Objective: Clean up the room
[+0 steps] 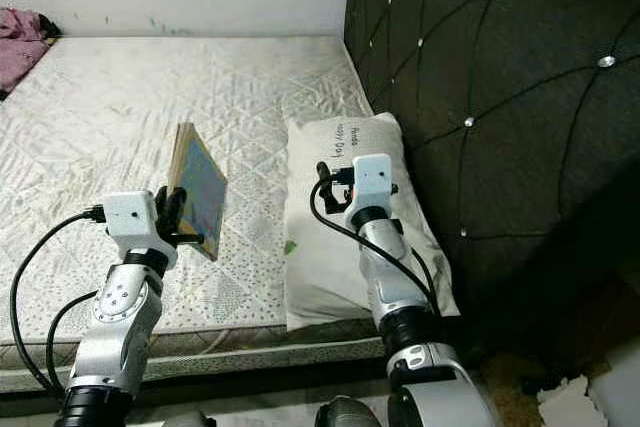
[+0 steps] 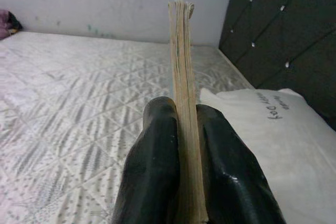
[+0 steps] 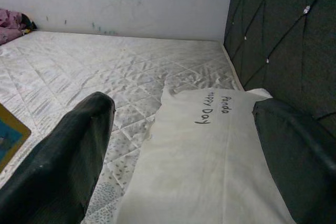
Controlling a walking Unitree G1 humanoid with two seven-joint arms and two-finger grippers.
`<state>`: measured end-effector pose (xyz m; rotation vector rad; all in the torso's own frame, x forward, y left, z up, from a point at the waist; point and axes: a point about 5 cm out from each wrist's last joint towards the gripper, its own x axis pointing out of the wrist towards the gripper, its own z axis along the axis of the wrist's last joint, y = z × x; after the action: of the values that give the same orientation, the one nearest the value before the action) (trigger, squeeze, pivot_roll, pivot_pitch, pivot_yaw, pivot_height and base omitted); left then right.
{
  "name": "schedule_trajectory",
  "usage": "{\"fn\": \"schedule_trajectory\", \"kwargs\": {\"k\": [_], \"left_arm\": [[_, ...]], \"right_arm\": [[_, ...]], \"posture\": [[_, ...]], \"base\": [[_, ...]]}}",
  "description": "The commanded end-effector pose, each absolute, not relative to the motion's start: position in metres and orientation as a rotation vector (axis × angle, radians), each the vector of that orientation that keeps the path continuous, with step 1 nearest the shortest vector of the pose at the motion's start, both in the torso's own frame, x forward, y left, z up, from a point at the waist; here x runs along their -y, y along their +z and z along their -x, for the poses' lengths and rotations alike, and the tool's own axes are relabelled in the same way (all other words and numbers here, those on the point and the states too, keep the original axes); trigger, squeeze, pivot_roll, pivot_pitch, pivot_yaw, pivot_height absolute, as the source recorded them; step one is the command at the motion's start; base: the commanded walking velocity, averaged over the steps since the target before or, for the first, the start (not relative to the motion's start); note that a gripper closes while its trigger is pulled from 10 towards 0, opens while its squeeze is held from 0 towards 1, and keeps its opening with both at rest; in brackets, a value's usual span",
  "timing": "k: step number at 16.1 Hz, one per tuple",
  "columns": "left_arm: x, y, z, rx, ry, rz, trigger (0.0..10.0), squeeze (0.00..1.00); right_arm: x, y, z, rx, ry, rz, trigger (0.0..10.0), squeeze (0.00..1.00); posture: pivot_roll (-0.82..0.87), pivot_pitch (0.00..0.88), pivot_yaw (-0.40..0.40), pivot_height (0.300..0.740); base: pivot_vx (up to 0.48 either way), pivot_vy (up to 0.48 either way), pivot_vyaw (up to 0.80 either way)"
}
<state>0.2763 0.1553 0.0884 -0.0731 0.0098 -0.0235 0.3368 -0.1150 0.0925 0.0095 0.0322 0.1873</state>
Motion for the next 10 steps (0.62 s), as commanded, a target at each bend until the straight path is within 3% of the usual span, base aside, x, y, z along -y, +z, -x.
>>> {"fn": "schedule_trajectory", "kwargs": {"k": [1, 4, 7, 8, 10], "left_arm": [[-0.149, 0.103, -0.277, 0.06, -0.07, 0.082, 10.0, 0.0], [-0.156, 0.104, -0.269, 0.069, -0.066, 0.169, 10.0, 0.0], [-0.182, 0.104, -0.257, 0.06, 0.08, 0.062, 10.0, 0.0], [-0.201, 0.098, -0.244, 0.023, 0.175, 0.001, 10.0, 0.0], [-0.215, 0.092, -0.237, -0.003, 0.207, -0.014, 10.0, 0.0]], "right_arm": [[0.116, 0.096, -0.339, -0.022, 0.186, -0.007, 10.0, 0.0], [0.118, 0.096, -0.337, -0.021, 0.183, -0.01, 10.0, 0.0], [0.127, 0.102, -0.328, -0.004, 0.162, -0.044, 10.0, 0.0], [0.134, 0.103, -0.319, 0.0, 0.145, -0.055, 10.0, 0.0], [0.141, 0.095, -0.306, -0.024, 0.126, -0.045, 10.0, 0.0]], "posture": [[-0.05, 0.0, -0.028, 0.74], [-0.05, 0.0, -0.029, 0.74], [-0.05, 0.0, -0.026, 0.74], [-0.05, 0.0, -0.023, 0.74], [-0.05, 0.0, -0.02, 0.74]], "base": [[0.0, 0.0, 0.0], [0.0, 0.0, 0.0], [0.0, 0.0, 0.0], [0.0, 0.0, 0.0], [0.0, 0.0, 0.0]]}}
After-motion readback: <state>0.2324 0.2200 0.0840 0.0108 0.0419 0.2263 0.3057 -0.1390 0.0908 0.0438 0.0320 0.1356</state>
